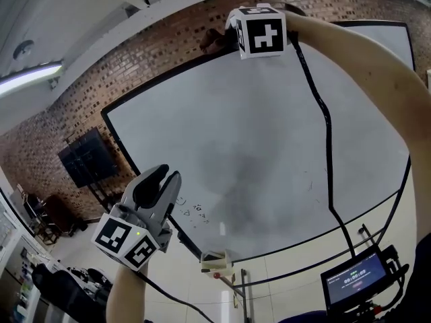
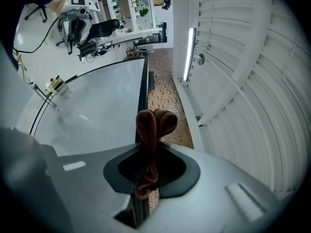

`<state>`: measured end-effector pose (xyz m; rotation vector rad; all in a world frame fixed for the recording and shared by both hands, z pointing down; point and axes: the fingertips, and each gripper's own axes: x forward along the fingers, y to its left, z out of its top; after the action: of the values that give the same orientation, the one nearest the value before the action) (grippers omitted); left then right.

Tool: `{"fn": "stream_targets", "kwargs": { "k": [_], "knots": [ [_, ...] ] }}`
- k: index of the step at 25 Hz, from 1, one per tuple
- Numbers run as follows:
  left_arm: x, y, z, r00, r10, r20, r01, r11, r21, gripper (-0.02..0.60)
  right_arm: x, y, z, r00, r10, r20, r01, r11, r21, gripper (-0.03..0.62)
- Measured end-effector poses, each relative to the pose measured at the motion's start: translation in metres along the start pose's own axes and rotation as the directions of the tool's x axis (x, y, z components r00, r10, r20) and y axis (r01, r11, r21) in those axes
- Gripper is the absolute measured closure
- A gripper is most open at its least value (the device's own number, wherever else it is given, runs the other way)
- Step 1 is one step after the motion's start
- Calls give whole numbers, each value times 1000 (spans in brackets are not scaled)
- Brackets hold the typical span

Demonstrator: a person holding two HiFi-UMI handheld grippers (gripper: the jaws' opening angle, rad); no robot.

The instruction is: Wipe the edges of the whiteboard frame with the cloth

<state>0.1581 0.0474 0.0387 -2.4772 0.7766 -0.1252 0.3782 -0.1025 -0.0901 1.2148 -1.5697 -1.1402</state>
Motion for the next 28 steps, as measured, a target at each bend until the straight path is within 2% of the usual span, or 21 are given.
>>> {"fn": "stream_targets", "kwargs": {
  "k": [3, 5, 8, 12, 19, 24, 28],
  "knots": [
    [6, -6, -1, 1000, -6, 7, 6, 1000, -5, 469, -3, -2, -7, 1000, -11, -1, 11, 1000, 6, 540],
    [21, -25, 4, 1000, -19, 10, 20, 1000, -15, 469, -15, -6, -26, 1000, -19, -8, 19, 1000, -11, 540],
    [45, -56, 7, 998, -58, 18, 58, 998, -30, 469, -31, -3, -61, 999, -17, -32, 17, 1000, 1, 540],
    [60, -74, 1, 992, -122, 41, 123, 992, -31, 469, -38, 4, -83, 997, -27, -66, 28, 1000, 14, 540],
    [85, -84, 13, 959, -258, 120, 264, 964, -31, 469, -53, -7, -119, 986, -41, -161, 47, 998, 30, 540],
    [108, -95, 10, 930, -323, 173, 336, 941, -48, 469, -64, -7, -151, 977, -37, -211, 48, 998, 50, 540],
    [123, -99, -3, 922, -344, 179, 360, 931, -65, 469, -69, -4, -165, 970, -42, -241, 55, 997, 47, 540]
  ]
}}
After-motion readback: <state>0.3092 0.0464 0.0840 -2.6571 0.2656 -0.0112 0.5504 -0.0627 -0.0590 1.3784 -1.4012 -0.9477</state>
